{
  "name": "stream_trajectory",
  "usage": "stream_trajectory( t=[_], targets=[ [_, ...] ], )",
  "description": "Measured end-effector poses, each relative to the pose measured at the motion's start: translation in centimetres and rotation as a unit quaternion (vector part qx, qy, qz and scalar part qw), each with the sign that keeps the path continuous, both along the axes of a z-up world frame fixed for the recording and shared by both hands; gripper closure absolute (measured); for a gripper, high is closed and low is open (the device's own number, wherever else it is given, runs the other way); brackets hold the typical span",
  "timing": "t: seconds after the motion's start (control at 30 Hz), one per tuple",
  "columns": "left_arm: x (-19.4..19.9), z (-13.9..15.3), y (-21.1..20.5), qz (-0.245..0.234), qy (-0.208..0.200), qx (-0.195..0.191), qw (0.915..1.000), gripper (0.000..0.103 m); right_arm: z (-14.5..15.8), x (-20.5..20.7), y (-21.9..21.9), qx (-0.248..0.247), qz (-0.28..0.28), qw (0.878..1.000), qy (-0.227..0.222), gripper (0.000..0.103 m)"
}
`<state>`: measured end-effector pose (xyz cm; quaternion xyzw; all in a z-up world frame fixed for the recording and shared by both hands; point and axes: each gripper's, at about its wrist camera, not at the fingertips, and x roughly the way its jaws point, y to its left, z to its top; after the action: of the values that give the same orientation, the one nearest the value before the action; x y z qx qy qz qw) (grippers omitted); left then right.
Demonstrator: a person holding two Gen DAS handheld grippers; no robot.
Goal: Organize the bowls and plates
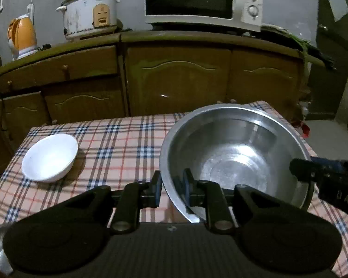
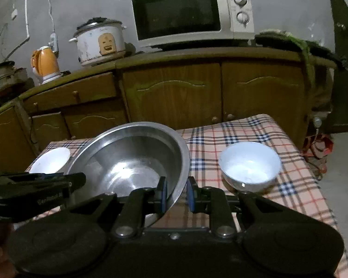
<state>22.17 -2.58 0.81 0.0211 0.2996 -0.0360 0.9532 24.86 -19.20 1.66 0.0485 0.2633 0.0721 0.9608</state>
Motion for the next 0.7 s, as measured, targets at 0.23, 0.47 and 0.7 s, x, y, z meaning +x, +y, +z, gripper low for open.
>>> stream_trajectory(
  t=[0.23,0.47,0.7],
  targets=[
    [-4.3,-0.3,-0.5,-0.008,0.000,-0.008,0.9999,0.083,0.3,-5.9,-0.6,-0.007,-0.011,1.000,-0.012,0.079],
    [-7.1,-2.3,-1.3,-0.020,0.017,-0.005,0.9996,0.083,-1.8,-9.6,-1.7,0.001,-0.024,1.000,0.008,0.079],
    [-8.3,-5.1,-1.7,-0.023,0.041,-0.001,0.9989,0.082,-4.6,-11.3,-2.1,-0.006,-0.032,0.999,0.032,0.079]
  ],
)
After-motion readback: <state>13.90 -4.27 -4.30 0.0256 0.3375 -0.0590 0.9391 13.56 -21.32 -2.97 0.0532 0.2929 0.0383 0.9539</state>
